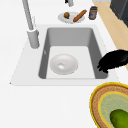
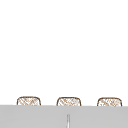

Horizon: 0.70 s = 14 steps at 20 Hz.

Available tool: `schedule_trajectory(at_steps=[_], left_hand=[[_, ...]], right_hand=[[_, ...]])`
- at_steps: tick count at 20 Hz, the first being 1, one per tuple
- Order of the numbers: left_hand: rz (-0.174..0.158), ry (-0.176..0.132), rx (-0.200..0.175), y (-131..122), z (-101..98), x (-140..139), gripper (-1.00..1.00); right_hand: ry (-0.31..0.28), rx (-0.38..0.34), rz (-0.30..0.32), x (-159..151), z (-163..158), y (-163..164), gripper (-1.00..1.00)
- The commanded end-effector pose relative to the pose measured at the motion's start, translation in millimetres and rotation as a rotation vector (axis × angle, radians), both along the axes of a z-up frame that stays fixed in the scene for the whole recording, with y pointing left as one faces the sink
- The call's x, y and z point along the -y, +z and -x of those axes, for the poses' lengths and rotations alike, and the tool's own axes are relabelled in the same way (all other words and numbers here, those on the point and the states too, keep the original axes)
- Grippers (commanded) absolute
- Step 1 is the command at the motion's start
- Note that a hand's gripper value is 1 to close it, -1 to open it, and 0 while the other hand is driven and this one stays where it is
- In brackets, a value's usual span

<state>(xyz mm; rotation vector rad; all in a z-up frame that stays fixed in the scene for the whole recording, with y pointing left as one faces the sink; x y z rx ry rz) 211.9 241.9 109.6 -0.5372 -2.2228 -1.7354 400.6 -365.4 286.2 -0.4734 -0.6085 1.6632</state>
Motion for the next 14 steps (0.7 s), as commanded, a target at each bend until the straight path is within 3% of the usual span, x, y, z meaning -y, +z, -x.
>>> schedule_trajectory(at_steps=[1, 14], left_hand=[[0.000, 0.000, 0.000, 0.0, 0.0, 0.0, 0.00], [0.000, 0.000, 0.000, 0.0, 0.0, 0.0, 0.00]], right_hand=[[0.000, -0.004, -0.027, 14.9, 30.9, 0.6, -1.00], [0.001, -0.002, -0.073, 56.6, 137.4, 8.7, -1.00]])
